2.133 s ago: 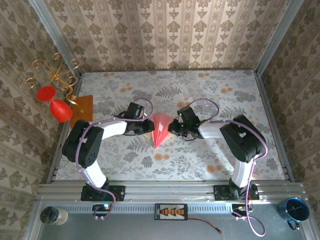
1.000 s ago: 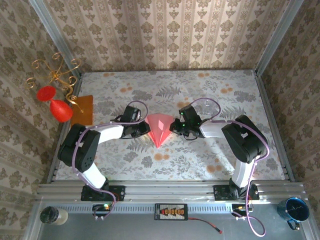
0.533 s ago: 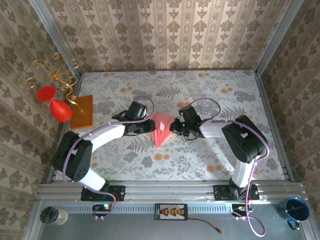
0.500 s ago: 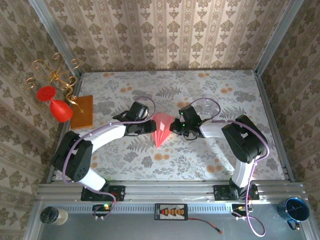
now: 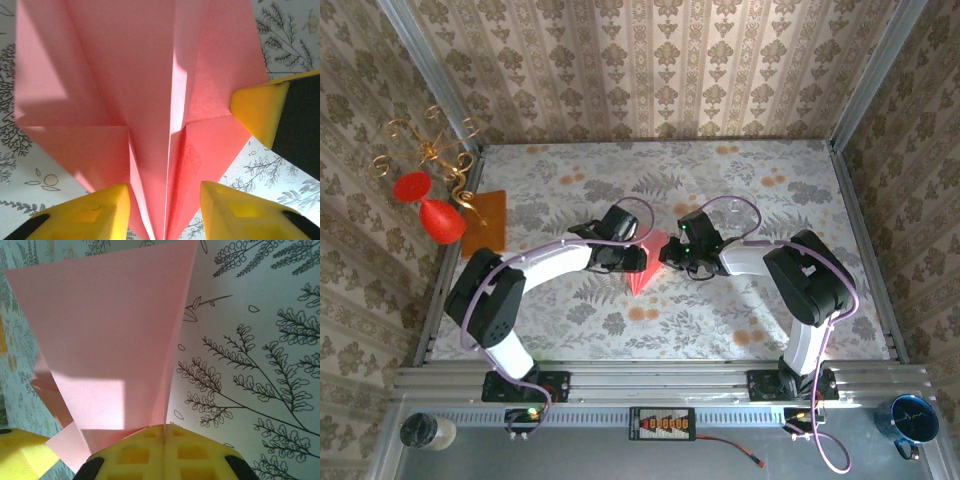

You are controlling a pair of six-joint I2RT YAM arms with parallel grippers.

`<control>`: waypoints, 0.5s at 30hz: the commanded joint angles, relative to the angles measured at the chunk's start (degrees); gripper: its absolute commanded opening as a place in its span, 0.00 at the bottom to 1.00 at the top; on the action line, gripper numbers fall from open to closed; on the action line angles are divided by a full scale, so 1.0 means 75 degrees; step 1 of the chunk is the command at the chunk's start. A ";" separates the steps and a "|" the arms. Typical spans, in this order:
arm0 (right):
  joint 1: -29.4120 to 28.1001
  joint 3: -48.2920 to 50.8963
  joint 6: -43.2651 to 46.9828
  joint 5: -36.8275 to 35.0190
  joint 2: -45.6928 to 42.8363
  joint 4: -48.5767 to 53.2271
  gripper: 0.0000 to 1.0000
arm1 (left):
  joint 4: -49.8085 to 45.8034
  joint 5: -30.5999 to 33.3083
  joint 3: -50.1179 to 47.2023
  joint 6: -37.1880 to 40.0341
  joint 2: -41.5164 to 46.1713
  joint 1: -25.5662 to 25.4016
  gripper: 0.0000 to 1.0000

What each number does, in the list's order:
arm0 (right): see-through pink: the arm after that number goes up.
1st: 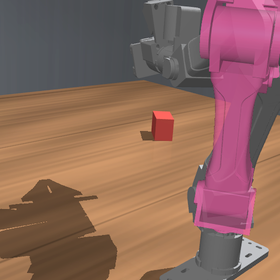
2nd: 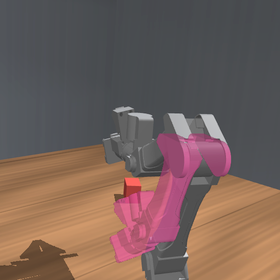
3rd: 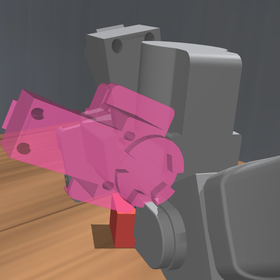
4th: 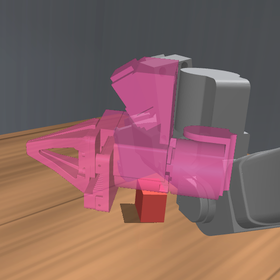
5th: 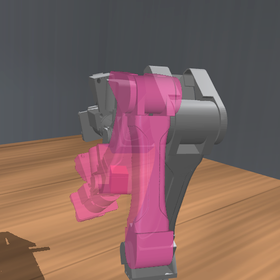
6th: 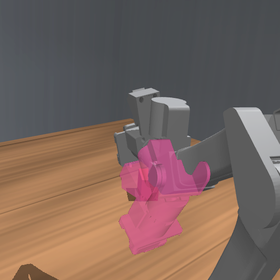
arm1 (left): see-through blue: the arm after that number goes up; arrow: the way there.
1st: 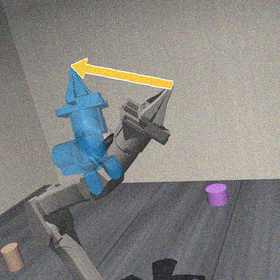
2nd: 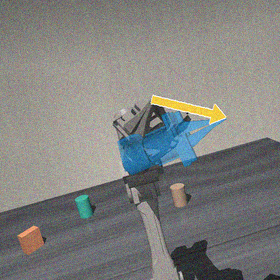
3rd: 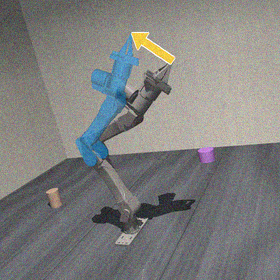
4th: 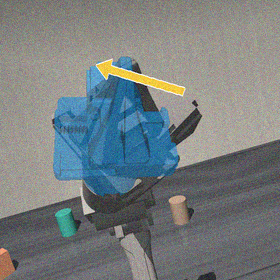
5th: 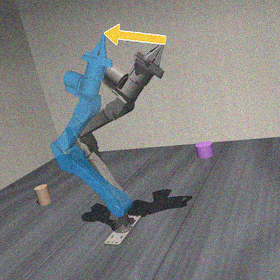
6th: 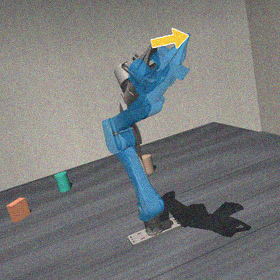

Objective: Fold a paper plane with a square sheet of paper (pick it up from the middle)

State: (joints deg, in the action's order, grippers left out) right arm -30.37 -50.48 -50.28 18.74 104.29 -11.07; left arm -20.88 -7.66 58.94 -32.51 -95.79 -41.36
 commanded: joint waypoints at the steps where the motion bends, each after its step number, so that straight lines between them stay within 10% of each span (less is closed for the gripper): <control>1: 0.0027 -0.0126 -0.0026 0.0152 0.0138 -0.0090 0.01 | -0.0350 0.0155 0.0277 0.0306 -0.0285 -0.0066 0.42; 15: 0.0040 -0.0118 -0.0061 0.0126 0.0170 -0.0084 0.01 | -0.0558 0.0204 0.0694 0.0630 -0.0785 -0.0447 0.47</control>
State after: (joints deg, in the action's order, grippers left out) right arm -30.37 -50.48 -50.30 18.92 104.33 -11.20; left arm -22.90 -7.40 62.76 -29.61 -100.44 -44.29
